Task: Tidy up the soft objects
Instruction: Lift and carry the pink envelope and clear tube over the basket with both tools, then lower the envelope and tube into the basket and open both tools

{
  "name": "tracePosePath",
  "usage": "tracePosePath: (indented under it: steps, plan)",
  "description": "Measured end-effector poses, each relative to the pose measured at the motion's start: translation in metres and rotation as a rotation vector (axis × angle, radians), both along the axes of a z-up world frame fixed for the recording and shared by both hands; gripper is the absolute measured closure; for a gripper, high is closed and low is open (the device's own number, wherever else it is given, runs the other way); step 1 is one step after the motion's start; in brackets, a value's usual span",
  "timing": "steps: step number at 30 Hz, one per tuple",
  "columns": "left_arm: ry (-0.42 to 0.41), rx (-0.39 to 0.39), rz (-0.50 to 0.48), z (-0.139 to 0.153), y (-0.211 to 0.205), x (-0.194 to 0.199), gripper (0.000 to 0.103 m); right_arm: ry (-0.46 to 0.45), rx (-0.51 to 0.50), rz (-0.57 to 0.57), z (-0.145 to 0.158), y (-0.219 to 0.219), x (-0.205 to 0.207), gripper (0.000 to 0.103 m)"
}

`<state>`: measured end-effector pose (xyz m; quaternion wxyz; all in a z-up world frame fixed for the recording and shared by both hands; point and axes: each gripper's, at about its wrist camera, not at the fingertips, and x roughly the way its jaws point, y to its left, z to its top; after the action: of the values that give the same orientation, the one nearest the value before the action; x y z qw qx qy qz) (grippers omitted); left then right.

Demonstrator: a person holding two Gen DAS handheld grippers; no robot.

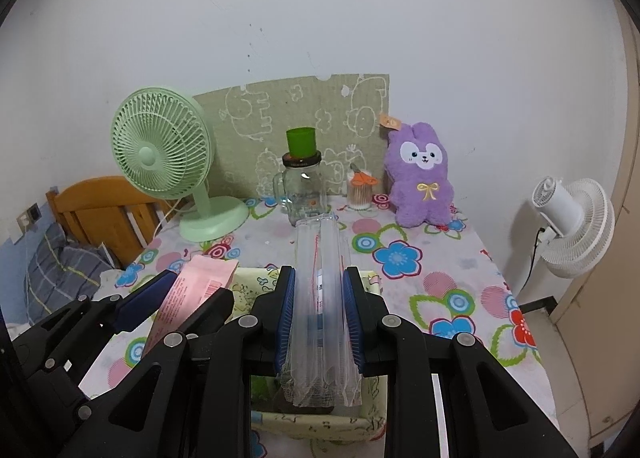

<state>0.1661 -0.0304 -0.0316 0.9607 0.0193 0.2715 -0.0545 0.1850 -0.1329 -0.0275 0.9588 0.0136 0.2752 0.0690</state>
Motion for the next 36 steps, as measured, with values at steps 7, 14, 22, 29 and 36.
tracePosePath:
  steps: [7,14,22,29,36]
  plan:
    - [0.042,-0.009,0.01,-0.017,-0.001,0.022,0.064,0.028,0.014,-0.019,-0.016,-0.003,0.021,0.075]
    - [0.065,-0.019,0.012,-0.031,0.0,0.037,0.063,0.06,0.034,-0.008,-0.033,-0.004,0.038,0.075]
    - [0.104,0.037,0.038,-0.041,-0.001,0.043,0.04,0.087,0.043,0.018,-0.047,-0.001,0.047,0.075]
    - [0.14,0.028,0.044,-0.044,0.007,0.046,0.029,0.074,0.068,0.086,-0.05,0.006,0.051,0.075]
    - [0.163,0.041,0.072,-0.049,0.011,0.049,0.029,0.077,0.066,0.122,-0.055,0.013,0.059,0.074]
